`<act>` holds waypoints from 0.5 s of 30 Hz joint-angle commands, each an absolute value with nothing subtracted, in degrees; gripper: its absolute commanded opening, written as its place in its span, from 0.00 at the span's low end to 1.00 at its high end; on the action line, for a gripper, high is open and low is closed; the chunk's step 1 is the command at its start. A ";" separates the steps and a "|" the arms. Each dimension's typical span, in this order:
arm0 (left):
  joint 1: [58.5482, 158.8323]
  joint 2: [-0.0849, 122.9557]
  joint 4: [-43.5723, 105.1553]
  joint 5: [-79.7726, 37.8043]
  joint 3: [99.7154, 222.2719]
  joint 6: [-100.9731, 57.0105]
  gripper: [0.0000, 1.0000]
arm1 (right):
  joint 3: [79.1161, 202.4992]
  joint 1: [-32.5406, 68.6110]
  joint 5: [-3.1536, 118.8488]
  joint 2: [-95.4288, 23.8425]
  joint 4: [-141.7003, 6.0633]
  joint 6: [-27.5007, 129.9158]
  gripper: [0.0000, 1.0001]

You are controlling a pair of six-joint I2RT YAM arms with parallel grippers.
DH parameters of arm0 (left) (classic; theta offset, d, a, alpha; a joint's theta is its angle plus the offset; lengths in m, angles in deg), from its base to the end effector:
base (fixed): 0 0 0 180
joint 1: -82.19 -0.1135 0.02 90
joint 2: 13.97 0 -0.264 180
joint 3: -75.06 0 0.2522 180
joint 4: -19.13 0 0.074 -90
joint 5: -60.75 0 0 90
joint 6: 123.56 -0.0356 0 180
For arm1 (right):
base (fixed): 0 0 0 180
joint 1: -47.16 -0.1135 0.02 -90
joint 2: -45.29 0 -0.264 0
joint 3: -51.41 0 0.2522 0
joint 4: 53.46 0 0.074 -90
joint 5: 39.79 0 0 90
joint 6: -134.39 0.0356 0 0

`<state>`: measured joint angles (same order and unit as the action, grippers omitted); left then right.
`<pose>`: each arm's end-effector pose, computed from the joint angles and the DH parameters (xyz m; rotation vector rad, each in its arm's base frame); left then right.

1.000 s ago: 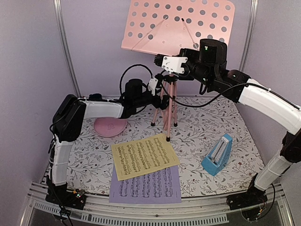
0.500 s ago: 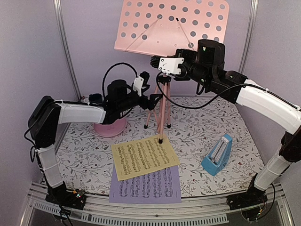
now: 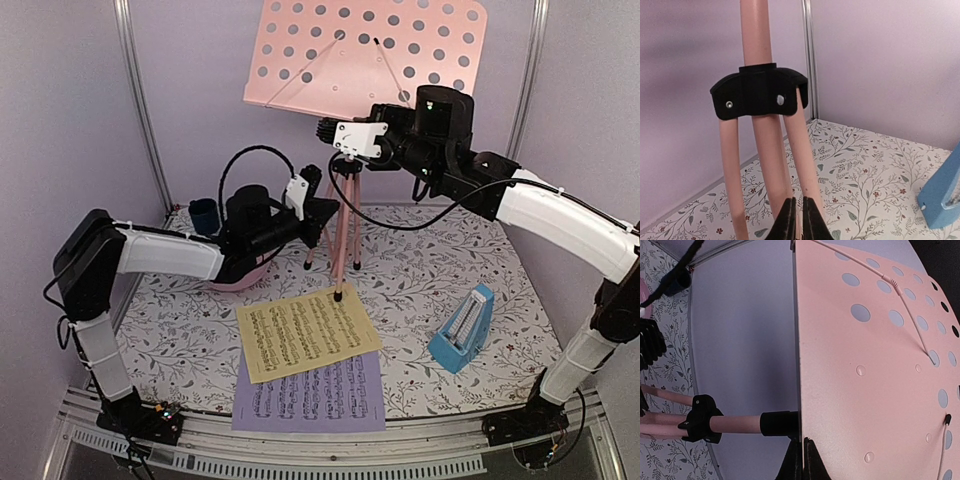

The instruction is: Set up the instrument practice props

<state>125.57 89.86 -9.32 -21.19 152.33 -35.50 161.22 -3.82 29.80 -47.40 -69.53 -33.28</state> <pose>0.3003 -0.2906 0.2607 0.7121 1.4081 -0.6792 0.2494 0.2880 0.4534 -1.2850 0.9358 -0.6414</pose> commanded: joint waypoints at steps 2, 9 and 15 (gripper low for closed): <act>125.79 95.52 -6.84 -22.22 158.58 -34.04 0.08 | 165.46 -4.54 30.24 -43.95 -48.65 -33.74 0.00; 125.72 101.13 -5.94 -24.29 162.38 -33.64 0.09 | 165.44 -4.92 31.00 -43.57 -48.76 -33.13 0.00; 125.58 104.04 -4.89 -24.33 166.07 -33.63 0.29 | 165.63 -5.02 31.57 -43.57 -49.03 -32.49 0.00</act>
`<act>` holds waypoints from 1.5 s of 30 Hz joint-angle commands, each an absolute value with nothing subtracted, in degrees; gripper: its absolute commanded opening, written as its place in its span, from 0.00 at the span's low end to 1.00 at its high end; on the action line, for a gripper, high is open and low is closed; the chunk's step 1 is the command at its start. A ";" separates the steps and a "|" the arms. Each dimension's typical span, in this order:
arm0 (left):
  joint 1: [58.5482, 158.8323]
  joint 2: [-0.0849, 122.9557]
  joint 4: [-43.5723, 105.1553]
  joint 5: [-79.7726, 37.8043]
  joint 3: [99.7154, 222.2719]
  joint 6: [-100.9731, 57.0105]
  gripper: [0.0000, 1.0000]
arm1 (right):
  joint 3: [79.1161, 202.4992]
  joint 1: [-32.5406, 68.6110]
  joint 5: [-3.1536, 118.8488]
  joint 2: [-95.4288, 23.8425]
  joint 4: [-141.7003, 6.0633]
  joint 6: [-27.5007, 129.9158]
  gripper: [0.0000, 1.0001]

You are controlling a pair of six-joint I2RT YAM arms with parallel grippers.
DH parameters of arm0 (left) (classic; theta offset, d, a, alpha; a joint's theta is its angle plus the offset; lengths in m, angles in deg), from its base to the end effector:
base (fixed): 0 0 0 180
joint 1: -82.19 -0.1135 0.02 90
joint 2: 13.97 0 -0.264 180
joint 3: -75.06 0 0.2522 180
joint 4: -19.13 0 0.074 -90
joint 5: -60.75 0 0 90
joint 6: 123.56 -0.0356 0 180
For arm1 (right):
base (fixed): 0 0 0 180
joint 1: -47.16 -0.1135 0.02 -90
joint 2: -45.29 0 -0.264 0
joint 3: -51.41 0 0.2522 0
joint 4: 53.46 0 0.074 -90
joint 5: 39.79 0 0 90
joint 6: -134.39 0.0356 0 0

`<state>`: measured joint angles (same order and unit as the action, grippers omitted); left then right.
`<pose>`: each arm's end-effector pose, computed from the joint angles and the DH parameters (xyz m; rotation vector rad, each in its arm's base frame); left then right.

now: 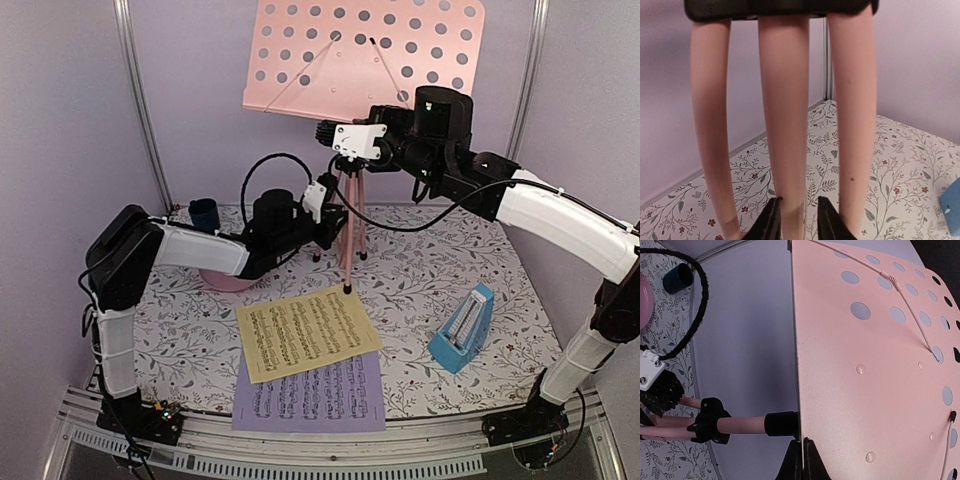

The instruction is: Set up the instrument practice props

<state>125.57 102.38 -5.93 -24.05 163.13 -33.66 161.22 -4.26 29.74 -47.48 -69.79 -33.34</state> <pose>0.3383 -0.3242 0.2244 0.6832 1.5204 -0.6509 0.2475 0.2903 0.4524 -1.2938 0.9326 -0.6374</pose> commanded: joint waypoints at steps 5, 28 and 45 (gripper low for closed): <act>124.78 106.44 -3.74 -23.68 169.60 -33.14 0.47 | 165.83 -5.03 31.84 -43.65 -49.19 -32.50 0.00; 122.54 109.22 0.53 -17.42 175.92 -35.80 0.76 | 166.82 -2.80 32.05 -45.42 -50.62 -33.66 0.00; 118.75 94.22 2.92 -15.29 162.57 -39.83 0.76 | 165.11 -2.22 33.29 -45.30 -51.01 -35.79 0.00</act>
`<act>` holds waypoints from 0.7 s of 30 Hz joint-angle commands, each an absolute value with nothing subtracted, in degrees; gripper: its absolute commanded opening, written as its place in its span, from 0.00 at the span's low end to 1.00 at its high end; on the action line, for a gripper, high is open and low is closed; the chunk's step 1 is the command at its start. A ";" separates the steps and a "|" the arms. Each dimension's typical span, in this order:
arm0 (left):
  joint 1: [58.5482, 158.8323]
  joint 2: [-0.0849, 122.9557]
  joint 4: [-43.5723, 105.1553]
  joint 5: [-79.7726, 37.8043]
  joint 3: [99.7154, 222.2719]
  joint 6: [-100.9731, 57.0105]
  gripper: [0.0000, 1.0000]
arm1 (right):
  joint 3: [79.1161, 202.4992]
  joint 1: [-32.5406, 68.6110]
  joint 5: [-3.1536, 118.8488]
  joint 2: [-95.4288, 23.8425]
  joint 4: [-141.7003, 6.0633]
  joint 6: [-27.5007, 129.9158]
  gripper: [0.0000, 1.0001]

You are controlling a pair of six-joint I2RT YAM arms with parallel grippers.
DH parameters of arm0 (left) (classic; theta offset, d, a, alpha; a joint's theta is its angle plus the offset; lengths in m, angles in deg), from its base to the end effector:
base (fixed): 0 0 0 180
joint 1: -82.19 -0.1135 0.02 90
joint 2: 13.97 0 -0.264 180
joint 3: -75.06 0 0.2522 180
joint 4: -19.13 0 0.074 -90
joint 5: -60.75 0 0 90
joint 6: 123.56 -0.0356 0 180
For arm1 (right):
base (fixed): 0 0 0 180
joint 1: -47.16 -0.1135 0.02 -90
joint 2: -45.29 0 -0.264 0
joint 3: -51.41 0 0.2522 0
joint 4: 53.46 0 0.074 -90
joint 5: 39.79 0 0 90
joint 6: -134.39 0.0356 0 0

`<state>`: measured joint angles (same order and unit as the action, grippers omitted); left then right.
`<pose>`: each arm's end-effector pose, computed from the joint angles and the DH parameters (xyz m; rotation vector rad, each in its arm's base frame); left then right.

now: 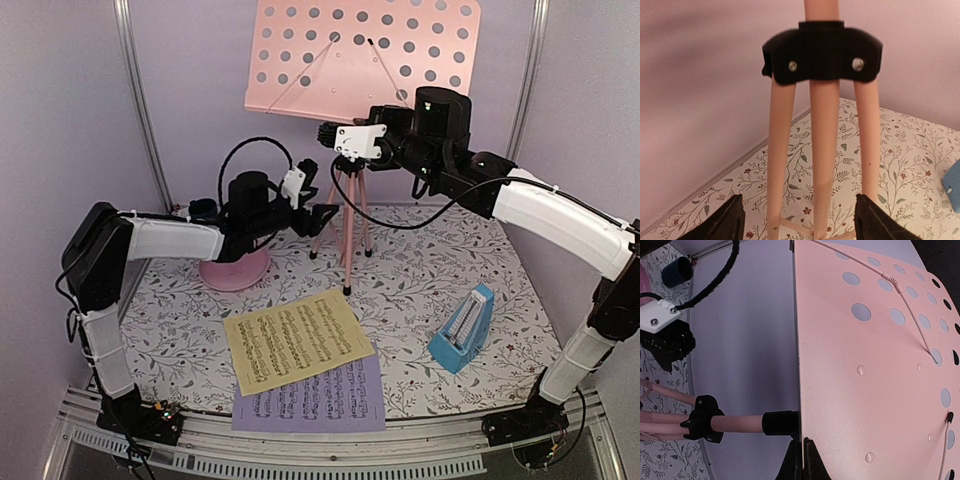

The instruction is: Set up the instrument practice props

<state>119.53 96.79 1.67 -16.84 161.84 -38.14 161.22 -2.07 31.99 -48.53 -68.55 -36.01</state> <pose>0.3548 -0.2803 0.2455 0.7671 1.5385 -0.6090 0.2617 0.2865 0.4481 -1.3161 0.9024 -0.6731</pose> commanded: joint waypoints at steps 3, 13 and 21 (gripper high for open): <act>118.75 95.16 3.52 -15.61 163.82 -40.49 0.75 | 165.02 -2.17 33.66 -45.65 -51.01 -35.86 0.00; 118.14 102.73 6.03 -18.62 170.71 -42.66 0.59 | 165.02 -2.14 34.02 -46.16 -50.55 -36.20 0.01; 117.95 105.26 5.86 -19.62 172.73 -43.97 0.35 | 164.84 -2.38 33.92 -46.94 -50.14 -36.85 0.04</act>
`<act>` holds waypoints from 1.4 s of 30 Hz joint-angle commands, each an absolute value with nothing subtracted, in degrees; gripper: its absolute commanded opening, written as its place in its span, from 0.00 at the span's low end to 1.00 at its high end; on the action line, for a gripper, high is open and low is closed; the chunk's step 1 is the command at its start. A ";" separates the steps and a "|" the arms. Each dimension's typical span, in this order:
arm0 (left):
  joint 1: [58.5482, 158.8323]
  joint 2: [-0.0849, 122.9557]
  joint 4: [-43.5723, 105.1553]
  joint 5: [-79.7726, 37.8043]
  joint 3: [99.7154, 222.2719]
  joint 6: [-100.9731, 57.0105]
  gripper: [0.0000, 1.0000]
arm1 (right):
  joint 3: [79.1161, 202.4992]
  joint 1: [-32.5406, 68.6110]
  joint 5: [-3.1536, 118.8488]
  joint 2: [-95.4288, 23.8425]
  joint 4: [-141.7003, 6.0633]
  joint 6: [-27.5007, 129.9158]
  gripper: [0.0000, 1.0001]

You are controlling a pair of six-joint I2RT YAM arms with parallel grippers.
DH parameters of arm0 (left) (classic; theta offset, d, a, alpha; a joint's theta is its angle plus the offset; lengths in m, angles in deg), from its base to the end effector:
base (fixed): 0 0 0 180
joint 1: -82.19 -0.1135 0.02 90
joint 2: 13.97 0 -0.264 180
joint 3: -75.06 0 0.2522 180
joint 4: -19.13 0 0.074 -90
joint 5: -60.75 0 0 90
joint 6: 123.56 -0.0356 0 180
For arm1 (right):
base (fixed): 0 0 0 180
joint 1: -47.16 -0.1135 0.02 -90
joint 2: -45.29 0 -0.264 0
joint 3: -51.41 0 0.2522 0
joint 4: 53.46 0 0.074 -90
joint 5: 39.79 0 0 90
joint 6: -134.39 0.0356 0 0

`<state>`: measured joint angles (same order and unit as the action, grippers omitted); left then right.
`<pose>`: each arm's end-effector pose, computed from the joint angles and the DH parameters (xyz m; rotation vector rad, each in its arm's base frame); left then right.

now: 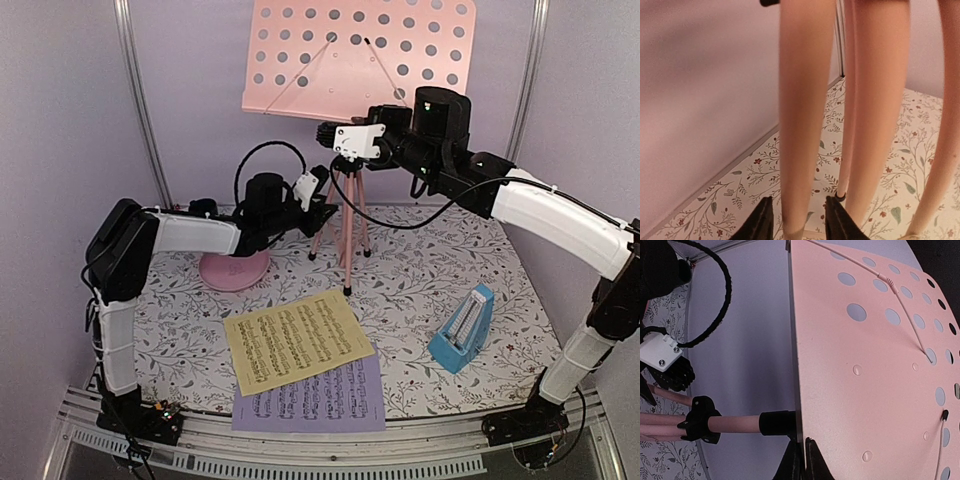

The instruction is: Set up the instrument practice props

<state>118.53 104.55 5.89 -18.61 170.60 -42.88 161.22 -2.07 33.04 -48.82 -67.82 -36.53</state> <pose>0.3873 -0.2931 0.2286 0.8100 1.5681 -0.5058 0.2624 0.2883 0.4476 -1.3203 0.8808 -0.6662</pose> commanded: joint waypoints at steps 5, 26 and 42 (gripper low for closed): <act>117.98 105.95 5.27 -19.16 172.81 -43.15 0.17 | 164.93 -3.30 33.71 -47.72 -48.95 -37.83 0.12; 118.40 104.73 3.12 -21.25 169.44 -41.87 0.00 | 160.08 -16.11 28.77 -45.47 -44.28 -38.43 0.86; 118.49 104.42 3.11 -21.80 169.23 -40.63 0.00 | 132.91 -19.62 28.47 -36.69 -58.04 24.20 0.77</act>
<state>118.59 105.01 3.40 -20.10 170.03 -42.73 139.87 -22.46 26.90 -37.74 -52.74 -0.88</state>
